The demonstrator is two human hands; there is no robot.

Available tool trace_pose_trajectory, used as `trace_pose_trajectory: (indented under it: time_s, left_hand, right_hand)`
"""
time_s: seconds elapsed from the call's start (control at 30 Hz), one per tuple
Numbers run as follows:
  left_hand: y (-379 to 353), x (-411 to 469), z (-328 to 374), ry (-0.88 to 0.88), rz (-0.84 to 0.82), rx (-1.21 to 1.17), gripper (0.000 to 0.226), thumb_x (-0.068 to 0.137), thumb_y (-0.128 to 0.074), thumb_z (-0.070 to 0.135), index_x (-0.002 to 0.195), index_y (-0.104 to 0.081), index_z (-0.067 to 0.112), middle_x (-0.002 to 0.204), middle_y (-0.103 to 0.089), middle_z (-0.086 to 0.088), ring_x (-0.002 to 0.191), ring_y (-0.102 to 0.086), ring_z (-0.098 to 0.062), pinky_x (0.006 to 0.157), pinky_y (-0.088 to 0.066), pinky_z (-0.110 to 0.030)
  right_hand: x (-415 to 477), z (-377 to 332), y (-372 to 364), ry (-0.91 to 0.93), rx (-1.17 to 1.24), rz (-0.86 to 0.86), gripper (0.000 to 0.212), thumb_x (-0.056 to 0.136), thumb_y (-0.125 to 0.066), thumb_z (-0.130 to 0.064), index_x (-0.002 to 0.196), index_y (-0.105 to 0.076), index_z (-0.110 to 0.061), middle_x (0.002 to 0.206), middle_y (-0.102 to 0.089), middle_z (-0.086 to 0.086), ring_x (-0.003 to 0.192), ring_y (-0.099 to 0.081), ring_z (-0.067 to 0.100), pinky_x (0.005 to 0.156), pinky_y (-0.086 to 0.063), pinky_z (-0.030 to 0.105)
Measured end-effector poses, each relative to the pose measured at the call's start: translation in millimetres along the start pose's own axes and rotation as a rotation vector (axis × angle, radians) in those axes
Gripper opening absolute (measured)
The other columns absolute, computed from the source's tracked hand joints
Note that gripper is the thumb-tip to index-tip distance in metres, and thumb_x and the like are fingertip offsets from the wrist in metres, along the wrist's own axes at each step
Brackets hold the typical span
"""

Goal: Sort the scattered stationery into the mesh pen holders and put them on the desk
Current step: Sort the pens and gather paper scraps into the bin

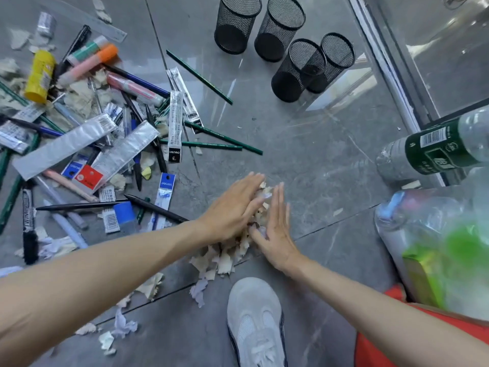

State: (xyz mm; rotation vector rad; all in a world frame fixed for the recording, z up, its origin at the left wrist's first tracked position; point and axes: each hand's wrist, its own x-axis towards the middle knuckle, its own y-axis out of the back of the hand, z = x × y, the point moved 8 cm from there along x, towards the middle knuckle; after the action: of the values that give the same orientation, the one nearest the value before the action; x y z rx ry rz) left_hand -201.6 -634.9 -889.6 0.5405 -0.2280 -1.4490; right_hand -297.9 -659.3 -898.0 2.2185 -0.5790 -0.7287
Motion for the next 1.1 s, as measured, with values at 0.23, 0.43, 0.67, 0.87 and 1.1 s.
trace_pose_trajectory:
  time_s: [0.23,0.43,0.67,0.87,1.1]
  left_hand:
    - [20.9,-12.6,-24.5,-0.171,-0.308,0.486,0.104,0.084,-0.044,0.066,0.147,0.016,0.01,0.151,0.028,0.0,0.14,0.024,-0.007,0.117,0.012,-0.027]
    - [-3.0,-24.0,-33.1,-0.152,-0.316,0.635,0.13,0.067,-0.051,0.08,0.135,0.032,0.005,0.144,0.035,-0.009,0.137,0.031,-0.021,0.115,0.017,-0.034]
    - [12.2,-61.6,8.9,-0.446,-0.136,0.572,0.112,0.076,-0.041,0.075,0.147,-0.002,-0.001,0.155,-0.002,-0.02,0.145,0.002,-0.027,0.118,-0.003,-0.041]
    - [-34.1,-140.6,-19.9,-0.954,-0.419,0.79,0.065,0.094,-0.033,0.054,0.148,-0.027,0.017,0.156,-0.023,-0.004,0.144,-0.016,-0.018,0.116,-0.011,-0.039]
    - [-19.6,-99.0,-32.2,-0.701,-0.343,0.904,0.055,0.097,-0.018,0.044,0.145,-0.033,0.021,0.153,-0.029,-0.005,0.141,-0.025,-0.019,0.116,-0.006,-0.041]
  right_hand:
    - [11.0,7.1,2.3,0.336,-0.389,-0.159,0.128,0.062,-0.06,-0.076,0.147,0.021,-0.025,0.153,0.025,0.017,0.143,0.02,0.033,0.112,0.008,0.06]
    - [40.9,6.8,0.5,0.22,-0.256,-0.182,0.122,0.062,-0.059,-0.074,0.149,0.011,-0.024,0.156,0.021,0.013,0.144,0.022,0.024,0.117,0.007,0.049]
    - [30.9,-7.9,7.3,0.331,-0.163,-0.206,0.086,0.082,-0.053,-0.03,0.151,-0.003,-0.024,0.158,0.017,0.006,0.146,0.016,0.022,0.118,0.001,0.051]
    - [53.5,-25.9,6.1,0.343,-0.255,-0.233,0.07,0.091,-0.025,-0.062,0.15,-0.017,-0.026,0.159,0.009,-0.002,0.145,0.016,0.018,0.116,0.009,0.048]
    - [59.0,-29.6,-7.6,0.28,-0.284,-0.247,0.068,0.089,-0.015,-0.059,0.149,-0.02,-0.027,0.16,0.003,0.001,0.146,0.011,0.015,0.114,0.014,0.037]
